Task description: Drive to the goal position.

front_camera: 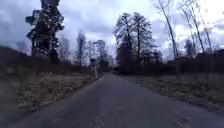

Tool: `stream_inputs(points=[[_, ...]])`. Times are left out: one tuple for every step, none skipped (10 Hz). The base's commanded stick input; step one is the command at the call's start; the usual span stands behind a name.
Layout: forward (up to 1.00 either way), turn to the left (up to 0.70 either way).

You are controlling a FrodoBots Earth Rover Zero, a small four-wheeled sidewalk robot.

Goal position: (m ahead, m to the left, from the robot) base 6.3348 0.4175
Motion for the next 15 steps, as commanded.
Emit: stream_inputs(points=[[0.5,0.0],[0.5,0.0],[0.5,0.0],[0.5,0.0],[0.5,0.0],[0.5,0.0],[0.5,0.0],[0.5,0.0],[0.5,0.0],[0.5,0.0],[0.5,0.0],[0.5,0.0],[0.5,0.0],[0.5,0.0],[0.5,0.0]])
